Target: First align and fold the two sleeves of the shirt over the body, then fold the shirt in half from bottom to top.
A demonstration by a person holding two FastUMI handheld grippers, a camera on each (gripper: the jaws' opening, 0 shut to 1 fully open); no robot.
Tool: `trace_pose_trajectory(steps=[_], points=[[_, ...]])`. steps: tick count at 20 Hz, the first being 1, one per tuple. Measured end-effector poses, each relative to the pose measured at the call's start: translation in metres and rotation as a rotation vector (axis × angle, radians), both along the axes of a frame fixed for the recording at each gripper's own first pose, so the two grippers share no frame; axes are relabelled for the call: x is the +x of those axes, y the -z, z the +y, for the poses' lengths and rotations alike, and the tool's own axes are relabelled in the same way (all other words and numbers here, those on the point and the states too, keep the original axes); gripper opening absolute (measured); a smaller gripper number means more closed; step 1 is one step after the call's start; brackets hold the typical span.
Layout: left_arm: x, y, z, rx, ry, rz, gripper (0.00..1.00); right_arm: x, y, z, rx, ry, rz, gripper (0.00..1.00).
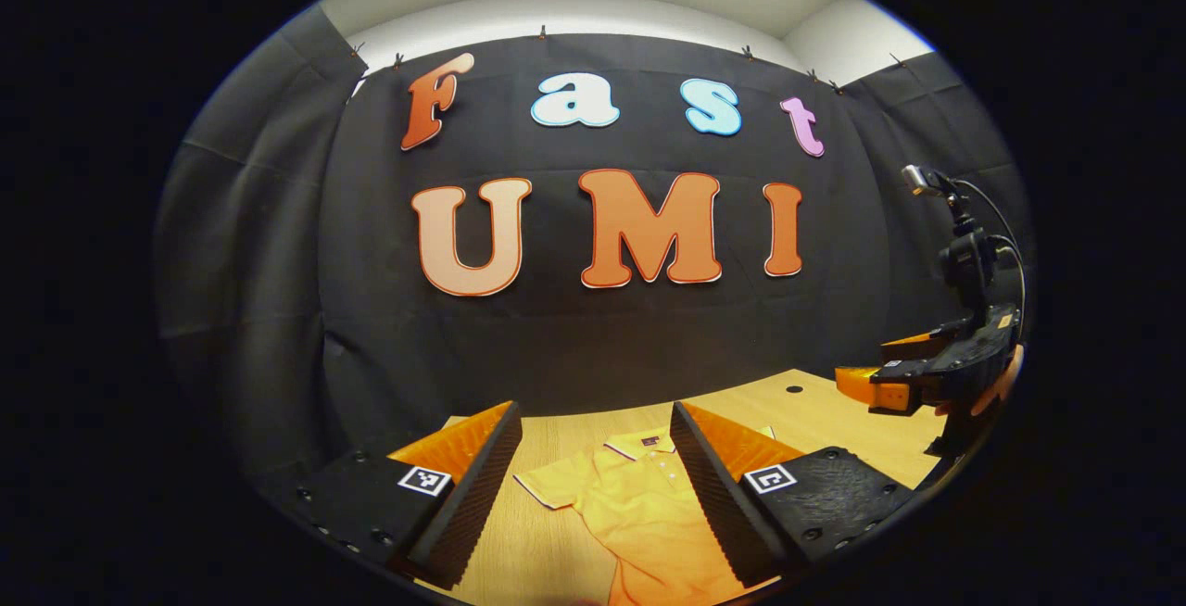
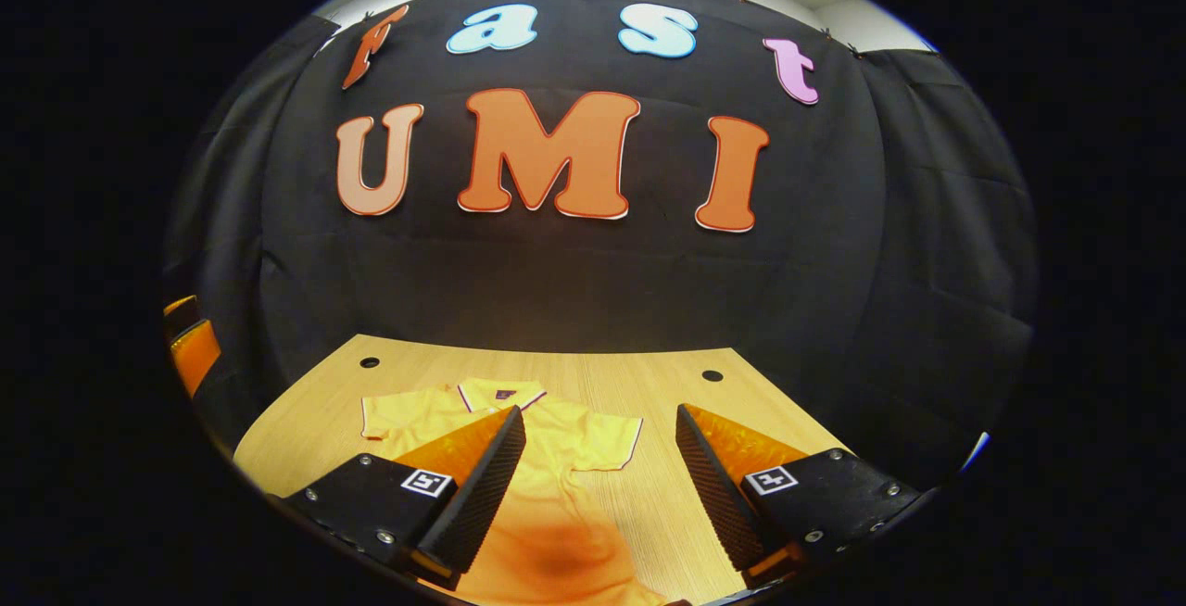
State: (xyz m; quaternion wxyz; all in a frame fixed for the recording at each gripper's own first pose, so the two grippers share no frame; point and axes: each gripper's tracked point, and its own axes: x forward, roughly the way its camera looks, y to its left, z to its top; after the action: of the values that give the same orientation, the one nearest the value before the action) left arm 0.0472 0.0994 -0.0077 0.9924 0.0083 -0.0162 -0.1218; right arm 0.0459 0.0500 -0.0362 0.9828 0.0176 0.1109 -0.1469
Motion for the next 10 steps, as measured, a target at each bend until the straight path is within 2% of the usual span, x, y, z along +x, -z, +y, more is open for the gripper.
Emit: trace_pose_trajectory(steps=[3,7,10], points=[[0.008,0.002,0.008,-0.008,-0.023,0.0,0.99,0.017,0.018,-0.006,0.057,-0.007,0.042,0.99],[0.024,-0.004,0.018,0.012,-0.112,-0.013,0.99,0.049,0.051,-0.023,0.066,-0.025,0.109,0.99],[0.031,-0.001,0.014,0.019,-0.151,0.005,0.99,0.077,0.08,-0.047,0.1,-0.012,0.214,0.99]])
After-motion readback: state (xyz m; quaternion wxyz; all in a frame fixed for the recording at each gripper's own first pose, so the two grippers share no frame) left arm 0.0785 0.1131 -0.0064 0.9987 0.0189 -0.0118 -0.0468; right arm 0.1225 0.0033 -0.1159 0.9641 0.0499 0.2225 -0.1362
